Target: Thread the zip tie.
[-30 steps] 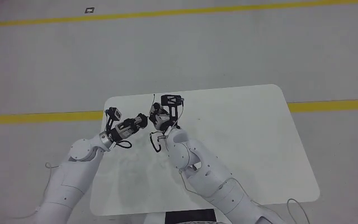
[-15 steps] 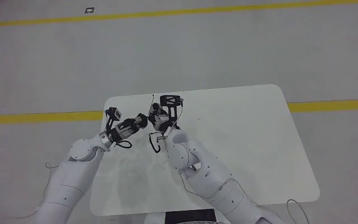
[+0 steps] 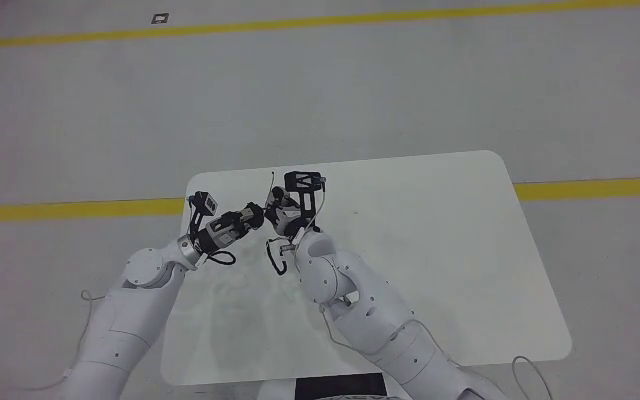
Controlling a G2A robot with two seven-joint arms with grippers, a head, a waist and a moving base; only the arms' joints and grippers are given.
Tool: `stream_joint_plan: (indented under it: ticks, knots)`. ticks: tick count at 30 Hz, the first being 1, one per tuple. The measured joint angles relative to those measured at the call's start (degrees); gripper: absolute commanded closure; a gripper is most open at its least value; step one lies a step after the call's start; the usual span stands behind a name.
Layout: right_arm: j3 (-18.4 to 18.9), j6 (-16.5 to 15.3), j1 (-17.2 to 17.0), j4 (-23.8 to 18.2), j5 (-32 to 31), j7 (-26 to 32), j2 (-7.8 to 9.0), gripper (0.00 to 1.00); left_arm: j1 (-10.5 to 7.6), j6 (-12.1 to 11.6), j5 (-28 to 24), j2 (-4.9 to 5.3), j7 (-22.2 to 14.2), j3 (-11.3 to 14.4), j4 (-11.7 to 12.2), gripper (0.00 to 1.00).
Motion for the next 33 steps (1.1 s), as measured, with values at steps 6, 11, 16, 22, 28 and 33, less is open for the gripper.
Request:
stream_joint_plan:
  ticks: [6,11,16,22,28,33]
  knots:
    - [0.0,-0.2,-0.1,0.1,-0.2,0.2,-0.03,1.0,0.0,0.0,0.0,0.0,0.0,0.0,0.0,1.0]
    - [-0.1,0.2,-0.1,0.4,-1.1,0.4,-0.02,1.0,0.0,0.0,0.0,0.0,0.0,0.0,0.0,1.0]
    - [0.0,0.7,-0.2,0.4,-1.7,0.5,-0.03,1.0,0.0,0.0,0.0,0.0,0.0,0.0,0.0,1.0]
    - [0.1,0.5,-0.4,0.1,-1.7,0.5,-0.05,1.0,0.0,0.0,0.0,0.0,0.0,0.0,0.0,1.0]
    - [0.3,-1.8,-0.7,-0.4,-0.1,0.5,-0.06,1.0,0.0,0.0,0.0,0.0,0.0,0.0,0.0,1.0]
    - [0.0,-1.9,-0.6,-0.3,-1.0,0.9,-0.04,1.0,0.0,0.0,0.0,0.0,0.0,0.0,0.0,1.0]
